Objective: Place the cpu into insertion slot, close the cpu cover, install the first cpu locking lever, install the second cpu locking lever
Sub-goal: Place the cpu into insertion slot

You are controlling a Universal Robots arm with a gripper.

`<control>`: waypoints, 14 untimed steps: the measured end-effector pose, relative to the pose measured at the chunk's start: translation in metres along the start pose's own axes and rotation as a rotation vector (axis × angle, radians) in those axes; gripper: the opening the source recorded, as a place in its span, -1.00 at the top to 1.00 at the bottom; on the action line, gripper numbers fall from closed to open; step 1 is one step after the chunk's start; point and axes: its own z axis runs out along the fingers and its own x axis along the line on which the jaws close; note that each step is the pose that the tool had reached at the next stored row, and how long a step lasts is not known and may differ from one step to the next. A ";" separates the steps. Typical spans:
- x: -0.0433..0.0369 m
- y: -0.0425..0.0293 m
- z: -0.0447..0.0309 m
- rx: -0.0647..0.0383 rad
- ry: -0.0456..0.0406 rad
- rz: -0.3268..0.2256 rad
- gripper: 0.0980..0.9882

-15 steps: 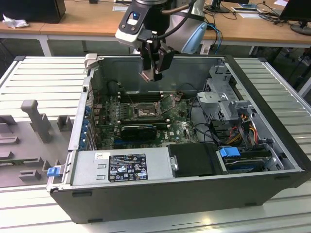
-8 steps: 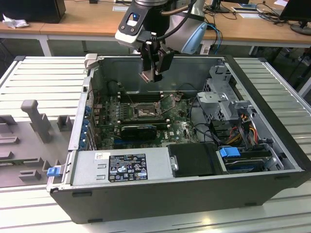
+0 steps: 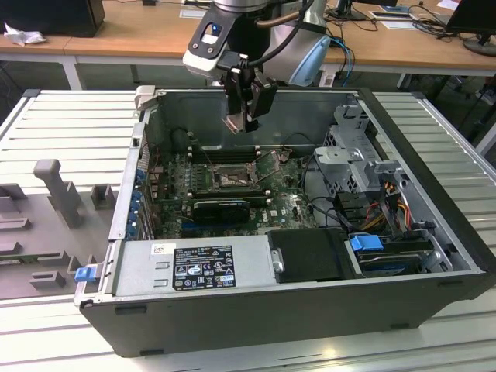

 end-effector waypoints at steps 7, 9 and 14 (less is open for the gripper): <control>0.0000 -0.0002 0.0023 0.000 -0.0011 0.012 0.04; -0.0001 -0.0003 0.0032 0.000 -0.0016 0.017 0.04; -0.0001 -0.0005 0.0058 0.000 -0.0027 0.029 0.04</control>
